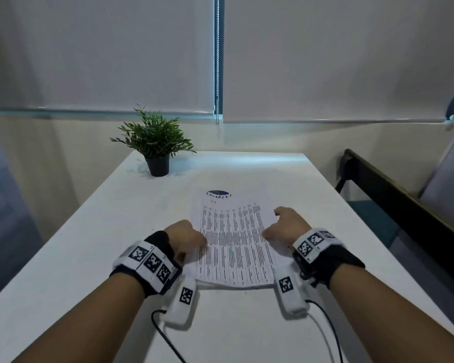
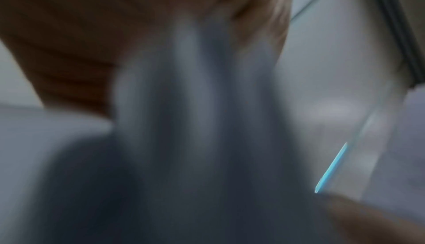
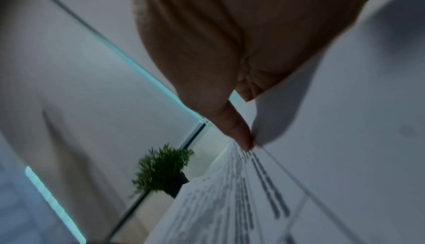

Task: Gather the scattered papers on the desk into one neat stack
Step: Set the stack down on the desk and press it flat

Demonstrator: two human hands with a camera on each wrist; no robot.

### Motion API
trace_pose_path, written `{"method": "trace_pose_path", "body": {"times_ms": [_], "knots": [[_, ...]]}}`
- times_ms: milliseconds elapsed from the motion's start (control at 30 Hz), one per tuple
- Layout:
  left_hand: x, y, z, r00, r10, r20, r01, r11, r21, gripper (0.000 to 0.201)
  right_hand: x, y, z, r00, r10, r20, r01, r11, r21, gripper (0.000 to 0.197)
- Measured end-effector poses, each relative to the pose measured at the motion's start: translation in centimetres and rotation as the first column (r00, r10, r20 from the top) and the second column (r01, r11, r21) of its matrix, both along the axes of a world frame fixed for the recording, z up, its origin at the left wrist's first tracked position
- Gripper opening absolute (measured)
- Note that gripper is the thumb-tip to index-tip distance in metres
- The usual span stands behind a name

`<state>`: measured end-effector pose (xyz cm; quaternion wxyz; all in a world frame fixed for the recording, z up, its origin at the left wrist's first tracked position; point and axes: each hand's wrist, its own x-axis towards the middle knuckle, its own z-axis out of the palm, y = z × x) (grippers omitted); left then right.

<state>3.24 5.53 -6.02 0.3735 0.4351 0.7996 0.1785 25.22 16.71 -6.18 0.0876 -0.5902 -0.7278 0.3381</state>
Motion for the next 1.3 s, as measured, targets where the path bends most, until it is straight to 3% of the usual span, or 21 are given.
{"method": "trace_pose_path", "body": {"times_ms": [100,167,267,300,333,367,433,533,633,767,866,1066,1300], "knots": [[0.5,-0.4,-0.2,0.981,-0.065,-0.180,0.054,0.996,-0.069,0.022,-1.0,-0.3,-0.9,0.994,-0.003,0.109,0.002,1.000,0.007,0.046],[0.8,-0.4,-0.2,0.953,-0.133,-0.272,0.105,0.988,-0.115,0.027,-1.5,-0.6,-0.6,0.983,-0.014,0.185,0.007,0.999,0.040,0.015],[0.8,-0.6,0.4,0.908,-0.192,-0.371,0.139,0.976,-0.167,0.028,-1.8,-0.6,0.0,0.965,-0.041,0.260,0.024,0.997,0.070,0.022],[0.6,-0.6,0.6,0.903,-0.182,-0.390,0.128,0.979,-0.160,0.040,-1.8,-0.9,0.4,0.956,-0.022,0.291,0.000,0.997,0.077,0.027],[0.3,-0.5,0.9,0.892,-0.176,-0.417,0.123,0.981,-0.150,0.056,-1.7,-0.6,0.4,0.952,-0.014,0.307,-0.007,0.998,0.069,0.045],[-0.2,-0.2,1.1,0.876,-0.180,-0.448,0.133,0.982,-0.134,0.068,-1.7,-0.3,0.6,0.948,0.015,0.318,-0.042,0.996,0.079,0.061],[-0.6,0.7,1.8,0.816,-0.206,-0.540,0.203,0.977,-0.067,0.075,-1.8,-0.2,1.5,0.938,0.102,0.331,-0.152,0.980,0.128,0.081],[0.4,2.4,2.3,0.682,-0.335,-0.650,0.424,0.905,-0.022,0.081,-3.0,-0.1,2.5,0.863,0.275,0.424,-0.368,0.917,0.154,0.090],[2.1,4.2,1.6,0.561,-0.614,-0.555,0.552,0.778,-0.301,0.111,-4.4,0.5,1.8,0.724,0.420,0.547,-0.518,0.855,0.028,0.100],[1.7,5.9,0.9,0.522,-0.718,-0.461,0.545,0.696,-0.466,0.127,-4.8,1.9,0.7,0.637,0.521,0.568,-0.572,0.813,-0.104,0.110],[1.5,6.2,0.6,0.506,-0.746,-0.433,0.544,0.666,-0.511,0.139,-4.6,2.5,-0.2,0.614,0.536,0.580,-0.579,0.805,-0.130,0.118],[1.1,6.2,0.0,0.517,-0.754,-0.406,0.535,0.654,-0.534,0.147,-4.7,2.5,-0.5,0.512,0.545,0.664,-0.598,0.781,-0.180,0.115],[1.8,5.9,1.1,0.526,-0.744,-0.411,0.524,0.665,-0.533,0.146,-5.0,1.8,0.4,0.545,0.541,0.641,-0.595,0.788,-0.160,0.112]]}}
